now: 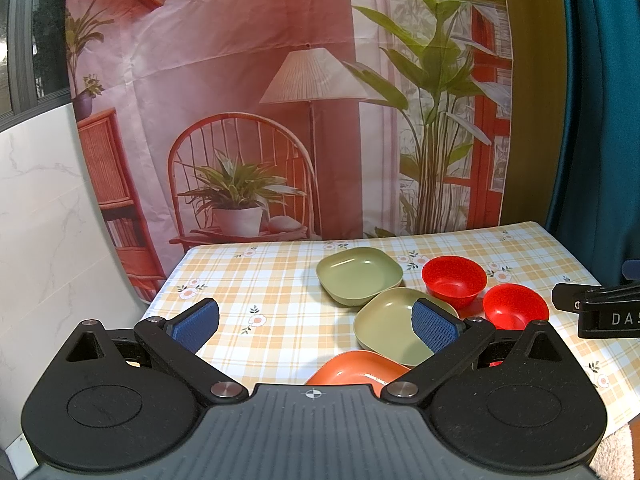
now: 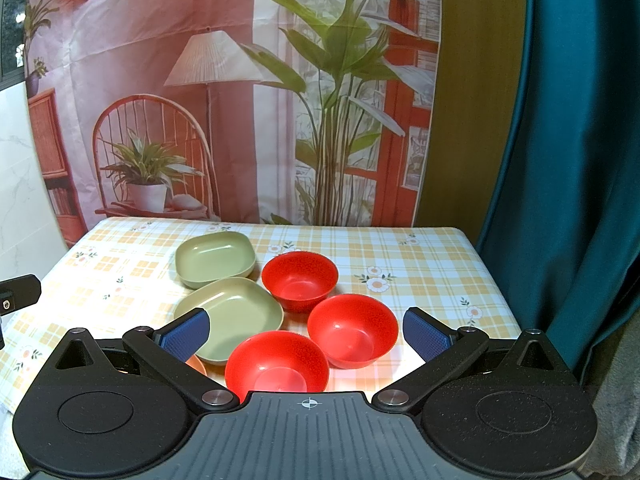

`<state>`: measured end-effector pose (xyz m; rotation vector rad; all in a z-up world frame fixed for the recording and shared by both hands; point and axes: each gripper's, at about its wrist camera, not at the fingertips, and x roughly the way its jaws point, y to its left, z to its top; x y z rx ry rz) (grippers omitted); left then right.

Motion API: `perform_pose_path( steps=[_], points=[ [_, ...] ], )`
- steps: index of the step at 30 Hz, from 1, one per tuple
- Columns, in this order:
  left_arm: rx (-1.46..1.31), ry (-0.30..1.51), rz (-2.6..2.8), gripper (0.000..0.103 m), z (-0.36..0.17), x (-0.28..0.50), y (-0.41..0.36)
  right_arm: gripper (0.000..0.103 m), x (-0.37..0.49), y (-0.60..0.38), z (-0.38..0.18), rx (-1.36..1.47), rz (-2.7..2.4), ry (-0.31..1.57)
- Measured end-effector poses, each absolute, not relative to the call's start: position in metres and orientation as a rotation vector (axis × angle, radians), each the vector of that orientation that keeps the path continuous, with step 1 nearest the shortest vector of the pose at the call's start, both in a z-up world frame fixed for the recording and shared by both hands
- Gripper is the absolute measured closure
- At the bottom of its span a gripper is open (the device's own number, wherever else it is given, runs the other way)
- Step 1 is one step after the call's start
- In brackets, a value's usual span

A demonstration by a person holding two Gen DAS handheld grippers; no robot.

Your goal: Organize plates and bowls

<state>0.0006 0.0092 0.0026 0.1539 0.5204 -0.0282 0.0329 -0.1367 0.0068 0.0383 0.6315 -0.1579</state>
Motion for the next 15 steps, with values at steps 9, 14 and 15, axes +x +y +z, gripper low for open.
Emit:
perform_pose_path(
  steps=[9,14,15],
  points=[
    [0.152,0.506,0.019,0.000,-0.002,0.010,0.016,0.000,0.040,-0.146,-0.001,0.047,-0.175,0.619],
    [0.158,0.481,0.078,0.000,-0.004,0.024,0.022,0.000,0.046,-0.159,-0.006,0.061,-0.192,0.588],
    [0.163,0.480,0.090,0.000,-0.006,0.028,0.023,0.000,0.048,-0.163,-0.008,0.066,-0.195,0.582]
  ],
)
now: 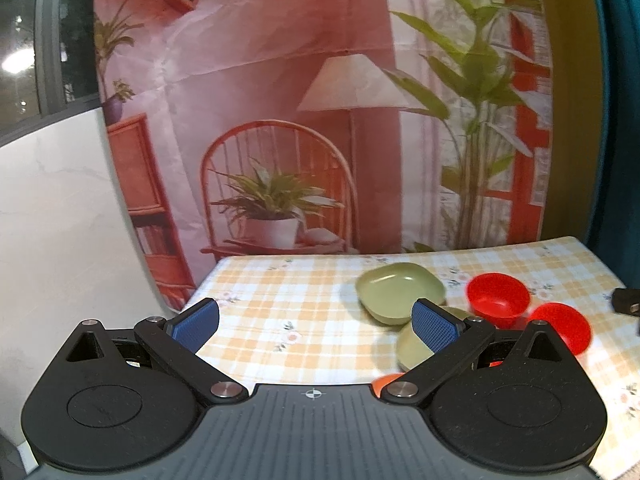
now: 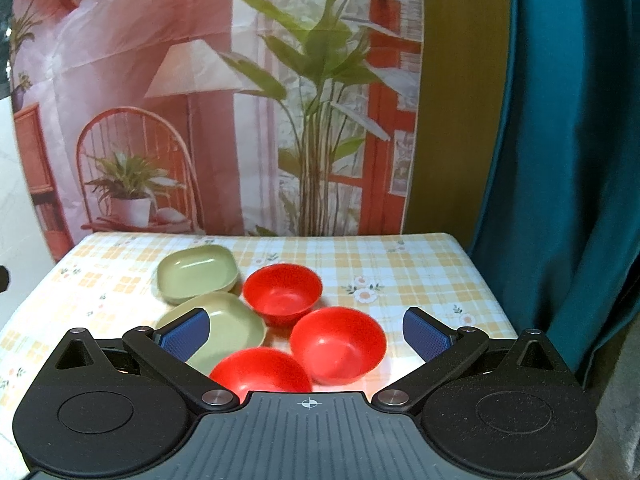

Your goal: Organize plates and bowls

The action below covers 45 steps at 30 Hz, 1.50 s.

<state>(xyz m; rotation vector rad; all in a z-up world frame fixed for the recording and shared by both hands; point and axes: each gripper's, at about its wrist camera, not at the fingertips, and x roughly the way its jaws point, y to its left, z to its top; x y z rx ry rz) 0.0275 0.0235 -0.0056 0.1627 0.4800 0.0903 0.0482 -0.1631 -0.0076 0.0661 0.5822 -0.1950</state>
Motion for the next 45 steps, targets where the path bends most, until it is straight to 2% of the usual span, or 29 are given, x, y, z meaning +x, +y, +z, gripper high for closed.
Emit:
perform_pose_path(
  steps=[22,28,34,41,45],
  points=[
    [0.133,0.520,0.063,0.000,-0.035,0.050,0.032,0.000,0.075,-0.180,-0.039,0.092,-0.181,0.618],
    [0.098,0.538,0.050,0.000,-0.048,0.061,0.043,0.000,0.078,-0.166,-0.061,0.003,-0.140,0.583],
    [0.086,0.590,0.059,0.000,-0.070,0.075,0.054,0.001,0.093,-0.152,-0.089,0.019,-0.065,0.630],
    [0.046,0.673,0.031,0.002,-0.106,0.084,0.061,0.016,0.105,-0.133,-0.115,0.060,0.015,0.711],
    [0.032,0.720,0.003,0.011,-0.122,0.086,0.061,0.026,0.110,-0.127,-0.125,0.078,0.032,0.751]
  ],
)
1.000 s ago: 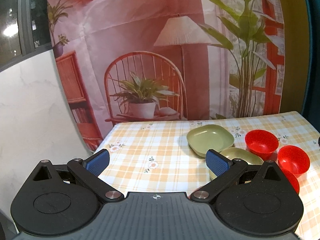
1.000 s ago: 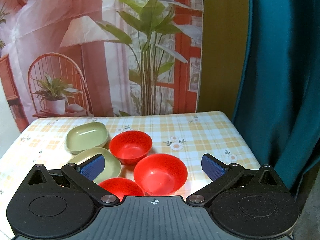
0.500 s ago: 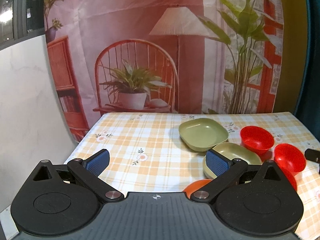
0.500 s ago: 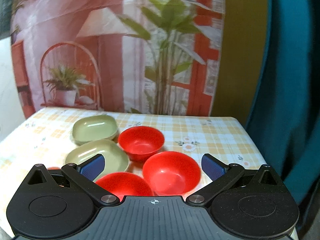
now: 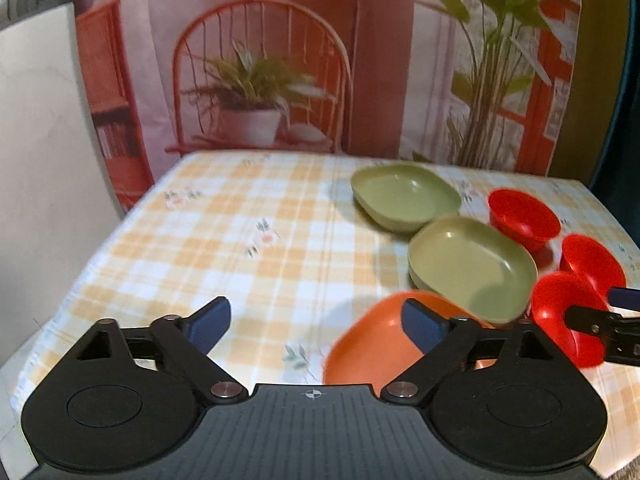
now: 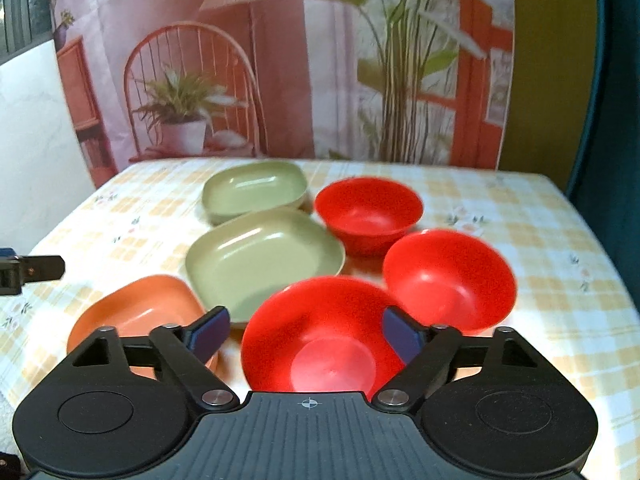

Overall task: Organize plates and bowls
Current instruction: 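Move the left tool to the orange plate rim while the right tool approaches a red bowl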

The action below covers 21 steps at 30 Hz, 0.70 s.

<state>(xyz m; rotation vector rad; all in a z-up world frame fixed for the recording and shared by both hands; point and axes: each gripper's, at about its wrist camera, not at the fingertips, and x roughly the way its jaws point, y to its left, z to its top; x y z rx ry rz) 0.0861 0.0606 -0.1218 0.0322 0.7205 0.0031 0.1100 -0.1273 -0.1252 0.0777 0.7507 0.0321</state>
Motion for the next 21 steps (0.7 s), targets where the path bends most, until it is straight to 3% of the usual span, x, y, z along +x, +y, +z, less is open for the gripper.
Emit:
perform_pose_path(
  steps=[4,9,11,14,21],
  points=[
    [0.022,0.751,-0.021,0.018,-0.132,0.088,0.061,0.036,0.111,-0.125,-0.129,0.095,0.057,0.763],
    [-0.057,0.812,-0.047,0.041,-0.144,0.091,0.068,0.050,0.111,-0.116,-0.130,0.073,0.095,0.756],
    [-0.074,0.833,-0.049,0.054,-0.150,0.092,0.070,0.055,0.111,-0.112,-0.130,0.070,0.113,0.754],
    [-0.086,0.857,-0.074,0.064,-0.157,0.093,0.069,0.059,0.111,-0.107,-0.130,0.064,0.141,0.757],
    [-0.083,0.858,-0.115,0.068,-0.163,0.089,0.064,0.067,0.114,-0.094,-0.138,0.054,0.195,0.786]
  ],
)
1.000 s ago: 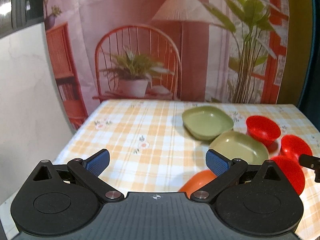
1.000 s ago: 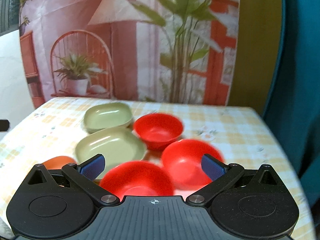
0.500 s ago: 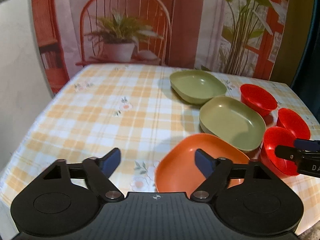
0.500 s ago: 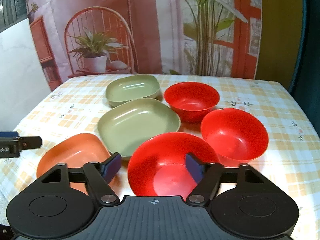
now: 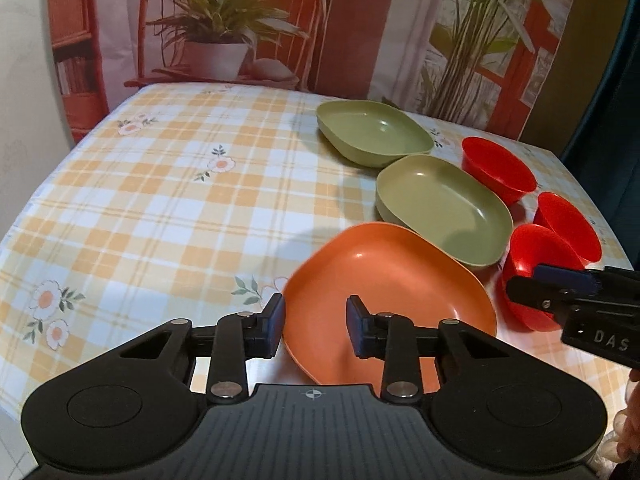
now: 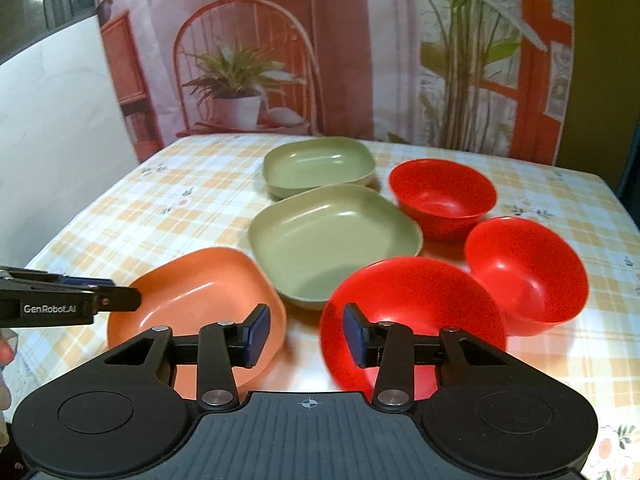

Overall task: Organize plates and bowls
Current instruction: 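Move the left tool to the orange plate rim while the right tool approaches a red bowl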

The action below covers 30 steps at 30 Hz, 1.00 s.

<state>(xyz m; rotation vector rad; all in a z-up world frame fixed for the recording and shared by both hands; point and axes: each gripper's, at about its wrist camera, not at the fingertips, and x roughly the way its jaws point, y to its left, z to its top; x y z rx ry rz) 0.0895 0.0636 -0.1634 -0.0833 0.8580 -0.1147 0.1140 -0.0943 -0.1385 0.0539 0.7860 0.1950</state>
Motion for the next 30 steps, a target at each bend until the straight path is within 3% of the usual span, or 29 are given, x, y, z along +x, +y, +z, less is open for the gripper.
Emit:
perform_pose_path(
  steps=[7,30],
  points=[
    [-0.123,0.850,-0.098,0.073,-0.166,0.088,0.072,0.078,0.116,-0.086,-0.144,0.053,0.239,0.801],
    [-0.162,0.876,-0.107,0.073,-0.176,0.088,0.077,0.079,0.122,-0.071,-0.153,0.007,0.264,0.808]
  ],
)
